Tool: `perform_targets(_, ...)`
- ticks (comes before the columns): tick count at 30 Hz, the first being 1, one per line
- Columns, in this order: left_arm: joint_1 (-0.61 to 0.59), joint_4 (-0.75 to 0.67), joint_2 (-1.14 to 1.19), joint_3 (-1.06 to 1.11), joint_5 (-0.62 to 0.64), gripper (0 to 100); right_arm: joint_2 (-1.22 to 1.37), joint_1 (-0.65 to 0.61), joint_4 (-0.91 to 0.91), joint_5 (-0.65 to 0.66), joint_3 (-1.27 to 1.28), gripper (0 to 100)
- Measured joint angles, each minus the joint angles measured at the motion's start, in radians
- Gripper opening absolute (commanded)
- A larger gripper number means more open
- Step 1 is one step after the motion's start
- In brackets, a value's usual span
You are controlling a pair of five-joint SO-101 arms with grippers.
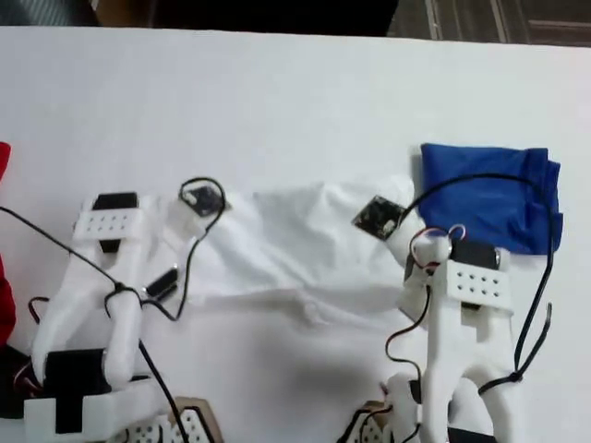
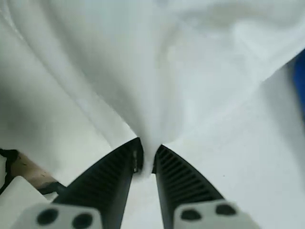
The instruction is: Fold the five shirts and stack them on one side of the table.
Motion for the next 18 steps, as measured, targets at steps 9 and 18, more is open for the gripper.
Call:
perform_targets(9,-0.002,-0.035,0.0,0.0,0.0,17,0.0,0.0,-0.035,0.0,0.023,7.8)
perform_targets(18,-0.121,0.103,0.0,-0.189,0.0,25,0.0,0.0,-0.035,0.0,-0.009,23.4)
